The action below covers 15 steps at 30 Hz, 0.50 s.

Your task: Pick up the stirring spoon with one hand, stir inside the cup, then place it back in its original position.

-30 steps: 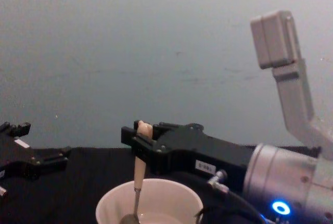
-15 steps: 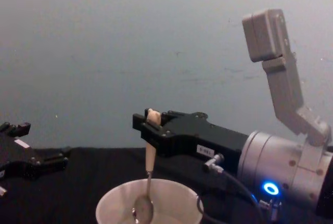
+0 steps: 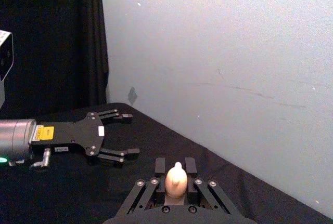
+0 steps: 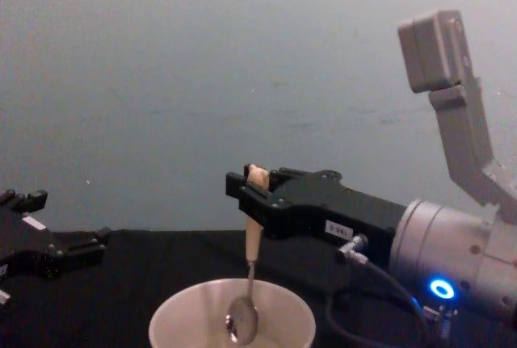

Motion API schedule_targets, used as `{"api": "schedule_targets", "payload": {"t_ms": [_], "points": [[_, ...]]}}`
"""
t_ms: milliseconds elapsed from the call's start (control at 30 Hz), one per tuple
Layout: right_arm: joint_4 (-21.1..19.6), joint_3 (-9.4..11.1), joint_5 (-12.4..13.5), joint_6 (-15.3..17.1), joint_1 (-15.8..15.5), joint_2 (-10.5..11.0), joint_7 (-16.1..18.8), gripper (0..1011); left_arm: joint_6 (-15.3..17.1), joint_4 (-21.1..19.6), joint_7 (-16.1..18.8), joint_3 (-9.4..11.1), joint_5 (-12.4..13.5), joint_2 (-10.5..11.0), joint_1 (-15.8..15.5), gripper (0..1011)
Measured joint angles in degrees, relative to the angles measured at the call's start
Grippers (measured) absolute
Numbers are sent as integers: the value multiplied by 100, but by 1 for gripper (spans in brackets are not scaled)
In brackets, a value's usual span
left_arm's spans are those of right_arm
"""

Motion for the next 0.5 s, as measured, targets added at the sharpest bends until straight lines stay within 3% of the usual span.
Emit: {"api": "schedule_targets", "payload": {"t_ms": [500], "points": [[-561, 138, 118, 150, -438, 421, 136, 211, 0, 0, 0, 0, 0, 0, 0, 1002]]}}
